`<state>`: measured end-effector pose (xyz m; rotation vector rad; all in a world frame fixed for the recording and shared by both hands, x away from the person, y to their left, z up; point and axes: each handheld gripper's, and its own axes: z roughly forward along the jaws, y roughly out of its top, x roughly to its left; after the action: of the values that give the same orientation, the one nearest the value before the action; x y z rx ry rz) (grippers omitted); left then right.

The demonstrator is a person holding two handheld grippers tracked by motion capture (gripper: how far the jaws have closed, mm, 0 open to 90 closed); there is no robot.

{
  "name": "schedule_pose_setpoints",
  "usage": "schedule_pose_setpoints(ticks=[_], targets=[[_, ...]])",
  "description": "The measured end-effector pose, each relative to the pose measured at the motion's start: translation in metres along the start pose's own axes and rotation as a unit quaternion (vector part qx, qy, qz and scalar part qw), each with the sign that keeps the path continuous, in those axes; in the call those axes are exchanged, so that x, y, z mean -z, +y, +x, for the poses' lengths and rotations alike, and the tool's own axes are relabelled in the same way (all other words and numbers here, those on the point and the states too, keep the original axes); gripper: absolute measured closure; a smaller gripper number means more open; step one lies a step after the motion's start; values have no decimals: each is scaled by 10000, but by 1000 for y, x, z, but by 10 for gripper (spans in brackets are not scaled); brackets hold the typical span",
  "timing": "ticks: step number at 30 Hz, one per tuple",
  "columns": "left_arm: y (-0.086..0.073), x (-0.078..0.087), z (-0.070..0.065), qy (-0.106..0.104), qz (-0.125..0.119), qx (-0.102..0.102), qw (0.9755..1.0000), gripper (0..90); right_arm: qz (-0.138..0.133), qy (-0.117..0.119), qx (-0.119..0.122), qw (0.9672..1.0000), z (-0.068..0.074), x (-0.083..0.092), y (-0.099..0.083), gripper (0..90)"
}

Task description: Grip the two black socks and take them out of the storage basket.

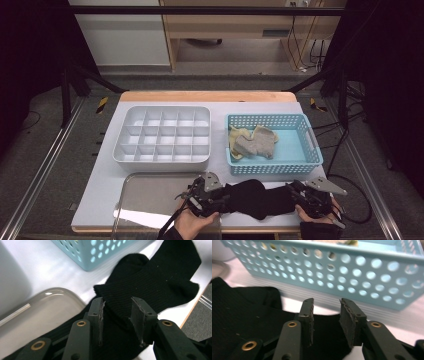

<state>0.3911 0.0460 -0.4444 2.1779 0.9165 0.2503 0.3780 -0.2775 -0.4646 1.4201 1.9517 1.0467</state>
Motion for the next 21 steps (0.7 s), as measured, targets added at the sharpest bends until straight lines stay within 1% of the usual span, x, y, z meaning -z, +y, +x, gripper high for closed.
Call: schedule_pose_setpoints(ticks=[1,2,3,5,7,8,10,11,12,13,14,15,17,18,19,20,21], targets=[[-1,-7,-3,103,65,-55,9999,617,40,-21,5,10000,-1,-1,-1,625],[-1,-7,-3,103,65,-55,9999,620,40,-21,5,10000,-1,-1,-1,625],[-2,-14,-4,87,173,-34,9998,627,162,-111,16,9998,-3,-5,-4,626],[-2,-17,-5,101,219,-23,9997,635,188,-124,16,9997,-3,-7,-5,626],[-4,-20,-6,90,264,-6,9996,667,226,-160,-11,9996,-6,-10,-6,637],[-5,-21,-7,168,252,-29,9995,705,282,-159,-40,9995,-8,-12,-8,666],[-5,-22,-8,203,272,-41,9994,741,313,-147,-39,9994,-8,-13,-8,682],[-6,-23,-8,264,283,-47,9992,765,408,-152,-24,9990,-6,-16,-10,692],[-6,-23,-8,269,286,-51,9992,785,411,-159,40,9990,-6,-17,-10,692],[-6,-23,-9,292,267,-51,9992,804,425,-165,44,9989,-6,-17,-9,690],[-6,-23,-9,292,267,-51,9992,825,425,-165,44,9989,-6,-17,-9,690],[-5,-22,-8,271,258,-71,9993,850,365,-171,14,9992,-6,-15,-8,663],[-5,-21,-7,247,227,-70,9994,861,329,-215,36,9992,-7,-14,-8,647],[-5,-20,-7,208,180,-67,9996,880,303,-303,-55,9991,-10,-13,-9,623],[-4,-17,-7,155,116,-85,9998,882,311,-346,-29,9989,-11,-14,-10,621],[-4,-15,-7,119,79,-80,9999,884,331,-312,-72,9989,-11,-14,-10,625],[-4,-15,-7,119,79,-80,9999,886,373,-332,-34,9987,-11,-16,-11,635]])
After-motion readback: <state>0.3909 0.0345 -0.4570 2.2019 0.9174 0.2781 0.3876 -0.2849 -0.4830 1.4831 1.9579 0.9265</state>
